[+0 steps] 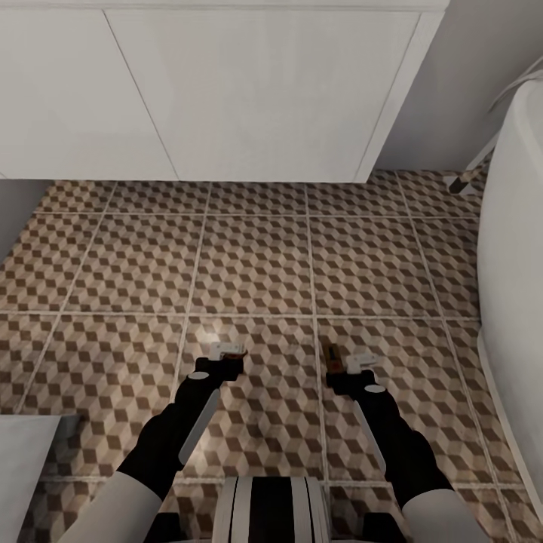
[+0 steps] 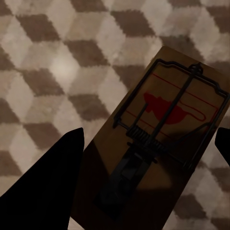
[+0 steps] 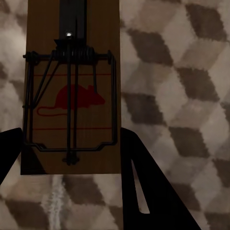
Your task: Take the four mousetraps from the cabinet in the bathroom and place them on the bathroom floor. Make sure all four end up on the same floor surface, and ensure that at least two of them are either under or directly next to the same bathroom sink.
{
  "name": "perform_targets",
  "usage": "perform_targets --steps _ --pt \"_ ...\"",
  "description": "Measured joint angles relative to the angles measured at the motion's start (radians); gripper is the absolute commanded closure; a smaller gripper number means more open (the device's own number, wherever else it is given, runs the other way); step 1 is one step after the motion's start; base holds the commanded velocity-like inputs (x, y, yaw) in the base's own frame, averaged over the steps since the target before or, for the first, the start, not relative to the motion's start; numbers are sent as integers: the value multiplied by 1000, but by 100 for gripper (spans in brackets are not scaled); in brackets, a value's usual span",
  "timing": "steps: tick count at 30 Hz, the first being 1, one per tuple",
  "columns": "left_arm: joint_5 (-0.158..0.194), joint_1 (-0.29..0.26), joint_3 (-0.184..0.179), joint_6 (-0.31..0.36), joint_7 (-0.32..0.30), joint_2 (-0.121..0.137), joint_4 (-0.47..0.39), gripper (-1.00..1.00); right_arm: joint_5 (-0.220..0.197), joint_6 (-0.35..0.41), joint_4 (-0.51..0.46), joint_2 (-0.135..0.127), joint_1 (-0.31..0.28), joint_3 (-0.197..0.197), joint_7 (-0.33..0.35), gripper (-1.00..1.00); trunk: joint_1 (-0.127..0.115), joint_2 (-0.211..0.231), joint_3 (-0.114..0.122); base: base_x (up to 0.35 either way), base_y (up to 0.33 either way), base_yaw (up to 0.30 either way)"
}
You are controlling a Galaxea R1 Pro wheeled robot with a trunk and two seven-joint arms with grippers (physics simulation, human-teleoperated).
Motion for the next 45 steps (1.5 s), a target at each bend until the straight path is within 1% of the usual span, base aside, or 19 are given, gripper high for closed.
perform_targets --steps 1,6,8,10,13,19,32,45 --pt "0 0 0 0 0 0 -1 100 0 -5 0 0 0 0 0 100 0 0 -2 0 0 0" --pt "0 0 0 -1 -2 0 -5 100 0 -81 -1 1 0 3 -2 100 0 0 -9 0 0 0" --pt "0 0 0 -1 -2 0 -9 100 0 -91 -5 1 0 15 -3 100 0 0 -12 0 0 0" --pt "0 0 0 -1 -1 0 -25 100 0 -99 -18 0 0 38 -4 100 0 0 -15 0 0 0" --pt "0 0 0 0 -1 0 -37 100 0 -102 -26 0 0 49 -5 100 0 0 -20 0 0 0" --pt "0 0 0 0 0 0 -40 100 0 -103 -29 0 0 52 -6 100 0 0 -29 0 0 0" --pt "2 0 0 0 0 0 -35 100 0 -103 -29 0 0 52 -6 100 6 -3 -100 0 0 0" --pt "2 0 0 0 1 0 -35 100 0 -103 -29 0 0 53 -6 100 6 -3 -120 0 0 0"
